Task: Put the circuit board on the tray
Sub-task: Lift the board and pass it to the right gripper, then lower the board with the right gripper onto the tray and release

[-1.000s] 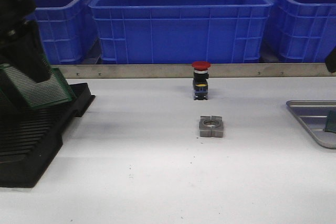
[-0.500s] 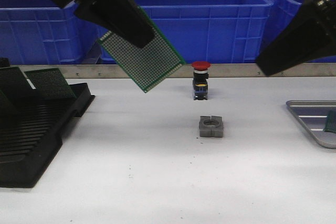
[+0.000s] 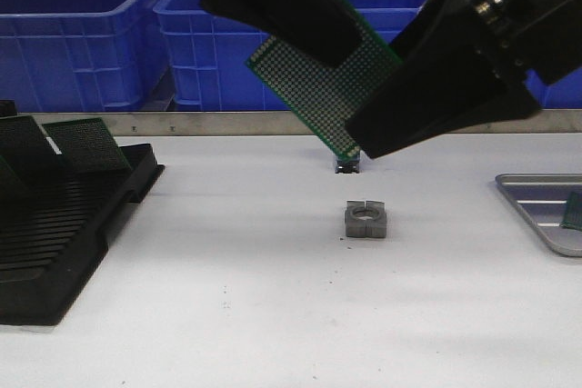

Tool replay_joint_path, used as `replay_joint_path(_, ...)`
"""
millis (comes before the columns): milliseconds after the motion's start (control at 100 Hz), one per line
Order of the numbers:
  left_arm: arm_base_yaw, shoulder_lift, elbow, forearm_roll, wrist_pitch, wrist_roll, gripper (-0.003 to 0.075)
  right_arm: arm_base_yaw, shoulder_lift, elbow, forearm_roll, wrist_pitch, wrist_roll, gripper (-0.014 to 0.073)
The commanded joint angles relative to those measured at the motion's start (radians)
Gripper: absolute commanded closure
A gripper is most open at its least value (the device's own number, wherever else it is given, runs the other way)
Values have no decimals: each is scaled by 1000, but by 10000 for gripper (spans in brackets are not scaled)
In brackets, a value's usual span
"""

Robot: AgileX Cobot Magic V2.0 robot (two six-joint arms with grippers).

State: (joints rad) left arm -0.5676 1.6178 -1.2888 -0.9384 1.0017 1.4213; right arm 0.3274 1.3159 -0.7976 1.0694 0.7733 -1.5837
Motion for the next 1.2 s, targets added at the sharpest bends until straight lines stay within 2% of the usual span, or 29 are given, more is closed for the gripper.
replay_joint_path(0, -7, -44, -31, -104, -2, -9, 737, 1, -30, -32, 60, 1, -11, 143)
replay_joint_path(170, -7, -44, -31, -128, -6, -9, 737, 1, -30, -32, 60, 1, -10, 506)
replay_joint_path(290, -7, -44, -31, -128, -10, -9, 737, 1, -30, -32, 60, 1, -10, 668)
replay_joint_path(450, -7, -44, -31, -128, -14, -9, 733, 1, -30, -32, 60, 1, -10, 662)
replay_joint_path(520, -7, -44, -31, -125, -14, -9, 691, 1, -30, -32, 60, 6, -9, 662)
replay_joint_path(620, -7, -44, -31, -116, -28, -9, 547, 1, -30, -30, 57, 32, 8, 662)
replay_joint_path(740, -7, -44, -31, -114, -65, -9, 307, 1, -30, -30, 26, 82, 28, 662)
replay_joint_path(840, -7, -44, -31, -114, -93, -9, 207, 1, -30, -30, -49, 86, 99, 662)
replay_joint_path(1010, -7, -44, -31, -114, -102, -9, 202, -23, -30, -19, -210, 39, 308, 662)
replay_joint_path(1190, -7, -44, -31, -114, -108, -9, 202, -119, -12, 25, -225, -76, 453, 662)
